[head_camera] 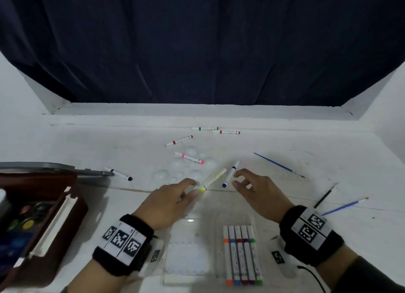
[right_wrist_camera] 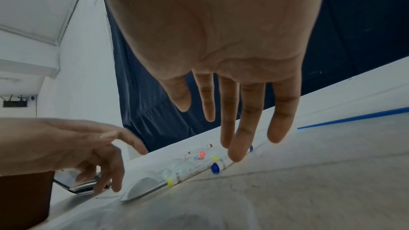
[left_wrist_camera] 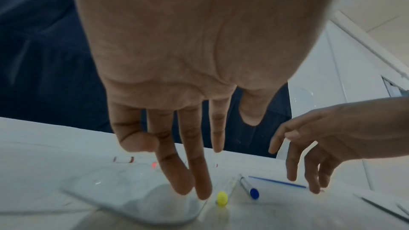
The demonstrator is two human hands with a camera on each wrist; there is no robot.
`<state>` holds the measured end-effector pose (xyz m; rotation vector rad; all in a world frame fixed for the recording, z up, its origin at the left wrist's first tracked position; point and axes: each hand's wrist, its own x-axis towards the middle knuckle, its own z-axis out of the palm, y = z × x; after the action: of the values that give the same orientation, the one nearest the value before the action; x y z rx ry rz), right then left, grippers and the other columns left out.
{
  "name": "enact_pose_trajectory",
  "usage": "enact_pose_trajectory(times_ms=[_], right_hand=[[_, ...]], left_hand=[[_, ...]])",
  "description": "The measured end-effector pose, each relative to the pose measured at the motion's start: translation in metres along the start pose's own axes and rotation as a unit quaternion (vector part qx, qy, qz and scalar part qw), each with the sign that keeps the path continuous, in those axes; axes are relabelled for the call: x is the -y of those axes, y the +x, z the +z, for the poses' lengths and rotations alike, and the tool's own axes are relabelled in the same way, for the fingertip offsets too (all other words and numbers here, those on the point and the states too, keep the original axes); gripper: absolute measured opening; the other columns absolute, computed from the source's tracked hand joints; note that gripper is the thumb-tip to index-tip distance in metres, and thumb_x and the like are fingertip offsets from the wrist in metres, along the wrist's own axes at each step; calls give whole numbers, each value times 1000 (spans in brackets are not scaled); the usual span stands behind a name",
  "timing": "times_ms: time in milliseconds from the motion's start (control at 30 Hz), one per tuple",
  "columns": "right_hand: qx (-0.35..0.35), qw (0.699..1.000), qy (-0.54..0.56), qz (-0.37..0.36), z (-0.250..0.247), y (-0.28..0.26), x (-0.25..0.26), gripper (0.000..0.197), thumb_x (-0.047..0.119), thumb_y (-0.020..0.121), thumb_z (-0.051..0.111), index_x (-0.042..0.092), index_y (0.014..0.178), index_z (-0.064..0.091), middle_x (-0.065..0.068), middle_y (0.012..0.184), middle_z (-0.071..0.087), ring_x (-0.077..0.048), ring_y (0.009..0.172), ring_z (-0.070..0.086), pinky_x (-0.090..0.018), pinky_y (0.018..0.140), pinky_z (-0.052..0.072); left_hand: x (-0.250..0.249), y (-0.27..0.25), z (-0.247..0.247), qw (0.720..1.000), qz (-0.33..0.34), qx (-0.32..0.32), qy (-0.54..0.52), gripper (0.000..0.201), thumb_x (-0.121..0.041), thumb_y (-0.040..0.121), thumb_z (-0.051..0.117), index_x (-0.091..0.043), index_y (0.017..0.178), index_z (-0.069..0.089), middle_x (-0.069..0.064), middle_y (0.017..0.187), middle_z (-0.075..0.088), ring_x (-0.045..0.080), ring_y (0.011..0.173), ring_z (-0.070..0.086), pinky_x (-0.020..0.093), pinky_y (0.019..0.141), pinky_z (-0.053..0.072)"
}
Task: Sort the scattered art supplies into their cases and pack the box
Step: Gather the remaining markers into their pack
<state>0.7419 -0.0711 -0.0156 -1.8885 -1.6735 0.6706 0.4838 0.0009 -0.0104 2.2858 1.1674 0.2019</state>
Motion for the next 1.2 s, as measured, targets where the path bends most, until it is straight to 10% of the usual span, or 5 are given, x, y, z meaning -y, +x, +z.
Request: enact_pose_trajectory(times_ms=[333, 567, 933, 1100, 1200], right_hand=[[76, 978, -191, 33, 3, 72, -4, 28, 39, 97, 48, 22, 118, 53, -5, 109, 64, -28, 96, 61, -31, 73, 44], [89, 964, -249, 30, 17, 87, 1, 18, 33, 89, 54, 20, 100, 62, -6, 106, 61, -29, 98, 62, -35, 82, 51], [34, 998, -9, 50, -10, 64, 6, 31, 15, 81, 68, 24, 105, 50, -8, 75, 64, -27, 60, 64, -35, 55, 54], [25, 982, 178, 49, -30, 20, 32, 70, 4, 84, 70, 39, 135, 36, -10, 92, 63, -25, 59, 71, -37, 65, 62], [47, 978, 201, 40, -27, -9, 41, 71, 3, 83, 71, 38, 137, 42, -7, 92, 64, -25, 63, 73, -38, 68, 62]], left_hand=[[-31, 105, 12, 991, -3, 78, 107, 38, -45, 101, 45, -25, 133, 50, 9, 116, 67, 28, 106, 62, 37, 89, 49], [-34, 131, 23, 980, 18, 92, 173, 19, -19, 86, 62, -10, 104, 62, 12, 102, 67, 31, 97, 64, 36, 80, 51], [-37, 90, -3, 996, -5, 12, -90, 64, -18, 85, 71, -31, 142, 44, -1, 88, 67, 10, 73, 63, 21, 70, 51], [-37, 36, -20, 966, -6, -53, -251, 57, -6, 85, 70, -46, 123, 54, 1, 78, 63, 28, 68, 69, 41, 75, 57], [-37, 2, -23, 960, -11, -41, -278, 54, -8, 86, 73, -47, 119, 55, 3, 79, 64, 25, 66, 68, 32, 73, 57]])
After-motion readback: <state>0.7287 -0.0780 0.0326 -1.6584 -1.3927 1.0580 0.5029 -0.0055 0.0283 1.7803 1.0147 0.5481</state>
